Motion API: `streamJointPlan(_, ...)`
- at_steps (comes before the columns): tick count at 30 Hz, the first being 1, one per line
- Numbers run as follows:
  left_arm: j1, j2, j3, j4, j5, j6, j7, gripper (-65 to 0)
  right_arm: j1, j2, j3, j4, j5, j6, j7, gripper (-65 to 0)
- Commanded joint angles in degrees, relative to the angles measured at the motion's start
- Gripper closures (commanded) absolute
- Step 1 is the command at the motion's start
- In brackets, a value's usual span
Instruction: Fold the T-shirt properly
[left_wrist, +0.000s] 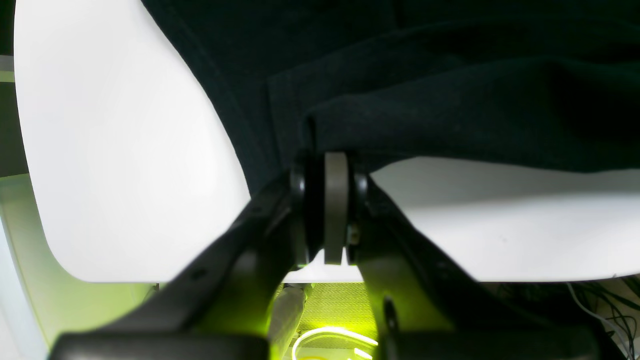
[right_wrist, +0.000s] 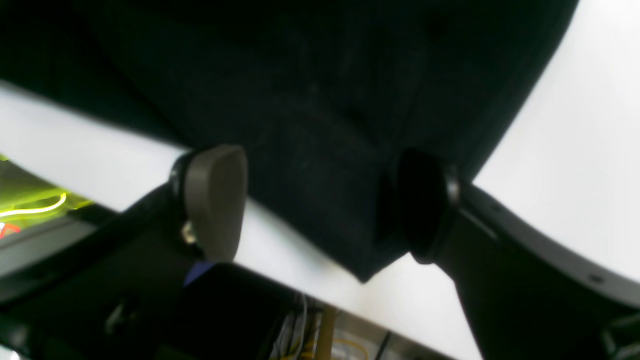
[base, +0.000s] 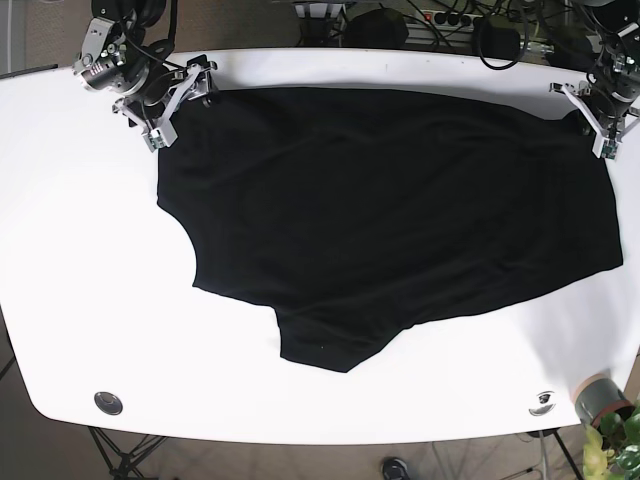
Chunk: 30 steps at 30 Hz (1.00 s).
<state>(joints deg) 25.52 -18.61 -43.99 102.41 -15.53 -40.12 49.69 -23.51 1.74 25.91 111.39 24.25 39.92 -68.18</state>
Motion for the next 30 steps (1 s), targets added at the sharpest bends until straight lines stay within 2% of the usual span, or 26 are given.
streamJointPlan(1, -0.1, -1.0, -0.6, 0.8, -0.3, 0.1, -0.9, 0.0, -0.6, -0.1, 0.2, 1.1, 0.8, 0.08, 0.6, -43.8)
streamJointPlan(6, -0.1, -1.0, -0.5, 0.8, -0.3, 0.1, -0.9, 0.0, -0.6, -0.5, 0.2, 1.1, 0.8, 0.08, 0.6, -43.3)
streamJointPlan(8, -0.1, -1.0, -0.5, 0.8, -0.3, 0.1, -0.9, 0.0, -0.6, -0.6, 0.2, 1.1, 0.8, 0.08, 0.6, -39.0)
streamJointPlan(11, -0.1, -1.0, -0.6, 0.8, -0.3, 0.1, -0.9, 0.0, -0.5, -0.6, 0.0, 1.1, 0.8, 0.08, 0.6, -20.9)
streamJointPlan(13, -0.1, -1.0, -0.6, 0.8, -0.3, 0.1, -0.9, 0.0, -0.2, -0.6, 0.0, 1.1, 0.8, 0.08, 0.6, -5.9)
streamJointPlan(14, -0.1, -1.0, -0.6, 0.8, -0.3, 0.1, -0.9, 0.0, -0.2, -0.6, 0.0, 1.1, 0.8, 0.08, 0.6, -2.1)
streamJointPlan(17, -0.2, -1.0, -0.8, 0.8, -0.4, 0.1, -0.9, 0.0, -0.2, -0.6, -0.1, 1.1, 0.8, 0.08, 0.6, -3.8)
streamJointPlan(19, -0.2, -1.0, -0.8, 0.8, -0.4, 0.1, -0.9, 0.0, -0.2, -0.6, -0.1, 1.1, 0.9, 0.08, 0.6, -2.2)
streamJointPlan(25, -0.2, -0.8, -1.4, 1.2, -1.1, 0.1, -1.0, 0.0, 0.6, 0.3, 0.1, 1.3, 7.7, 0.08, 0.6, -1.9)
streamJointPlan(27, -0.7, -0.7, -3.0, 1.2, -2.6, 0.1, -1.0, 0.0, 1.7, 1.6, 0.2, 1.3, 9.2, 0.08, 0.6, -1.9)
streamJointPlan(30, -2.0, -0.7, -5.9, 1.2, -5.3, 0.1, -0.9, 0.0, 3.2, 1.8, 0.2, 1.3, 9.5, 0.08, 0.6, -1.9)
